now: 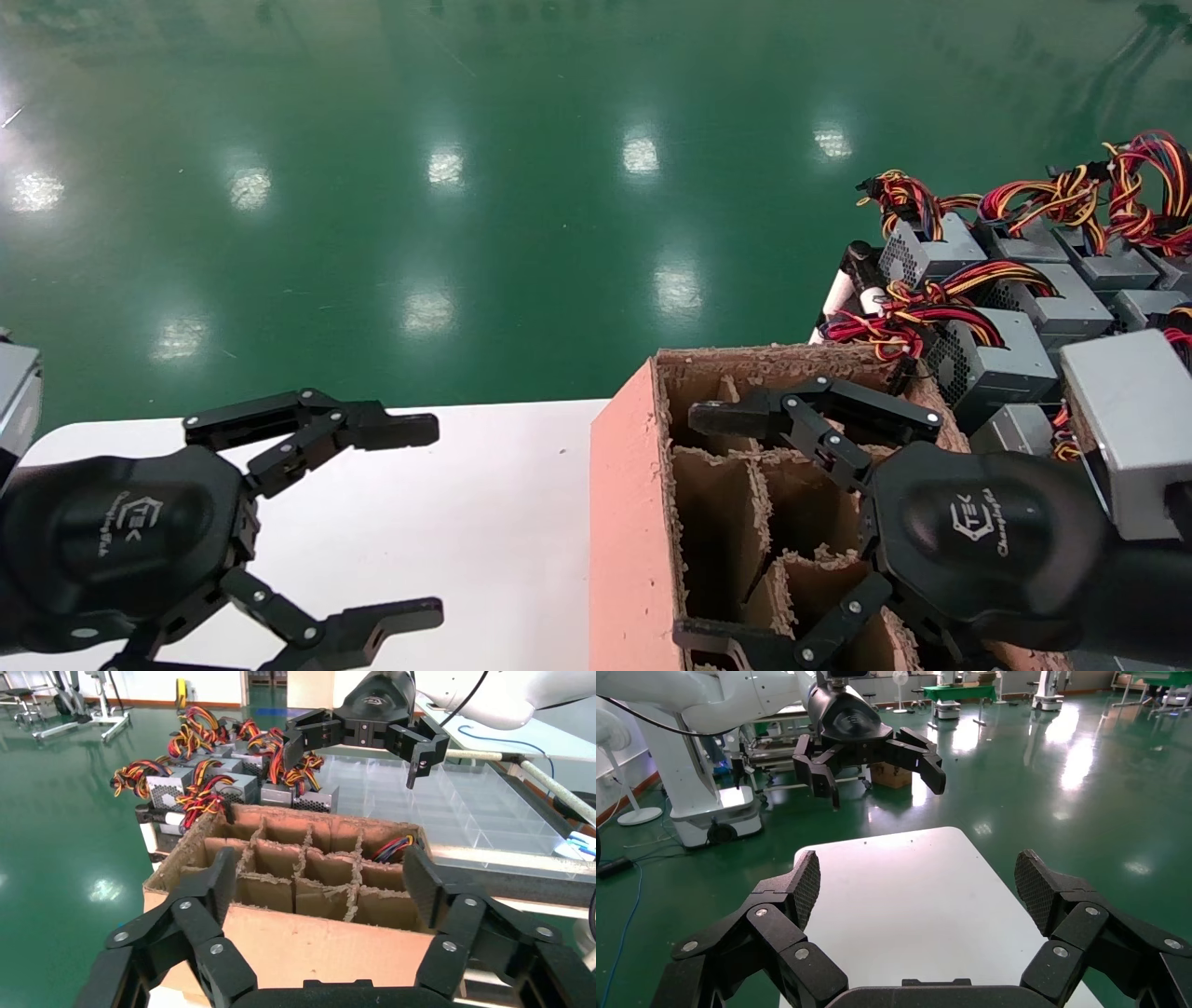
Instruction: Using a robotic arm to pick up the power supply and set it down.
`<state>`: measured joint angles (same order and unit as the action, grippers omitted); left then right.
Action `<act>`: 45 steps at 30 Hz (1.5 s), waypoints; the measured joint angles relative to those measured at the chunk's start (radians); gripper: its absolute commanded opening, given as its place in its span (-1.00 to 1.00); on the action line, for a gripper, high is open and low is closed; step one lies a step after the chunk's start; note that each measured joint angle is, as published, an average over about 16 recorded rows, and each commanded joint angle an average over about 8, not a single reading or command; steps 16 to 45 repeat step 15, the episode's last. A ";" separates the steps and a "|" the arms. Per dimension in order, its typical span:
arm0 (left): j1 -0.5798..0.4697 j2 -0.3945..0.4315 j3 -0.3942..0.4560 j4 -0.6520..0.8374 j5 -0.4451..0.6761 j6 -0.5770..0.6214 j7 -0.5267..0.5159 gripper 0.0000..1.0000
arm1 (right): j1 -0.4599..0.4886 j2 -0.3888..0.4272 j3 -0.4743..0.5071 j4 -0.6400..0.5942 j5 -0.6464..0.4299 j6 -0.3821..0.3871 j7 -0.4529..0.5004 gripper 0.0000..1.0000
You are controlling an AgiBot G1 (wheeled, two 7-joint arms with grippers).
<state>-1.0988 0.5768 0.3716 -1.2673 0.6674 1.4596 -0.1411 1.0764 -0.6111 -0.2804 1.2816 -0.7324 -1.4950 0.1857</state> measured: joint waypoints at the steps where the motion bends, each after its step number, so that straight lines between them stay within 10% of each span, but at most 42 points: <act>1: 0.000 0.000 0.000 0.000 0.000 0.000 0.000 1.00 | 0.000 0.000 0.000 0.000 0.000 0.000 0.000 1.00; 45: 0.000 0.000 0.000 0.000 0.000 0.000 0.000 1.00 | 0.001 0.000 0.000 -0.001 0.000 0.000 0.000 1.00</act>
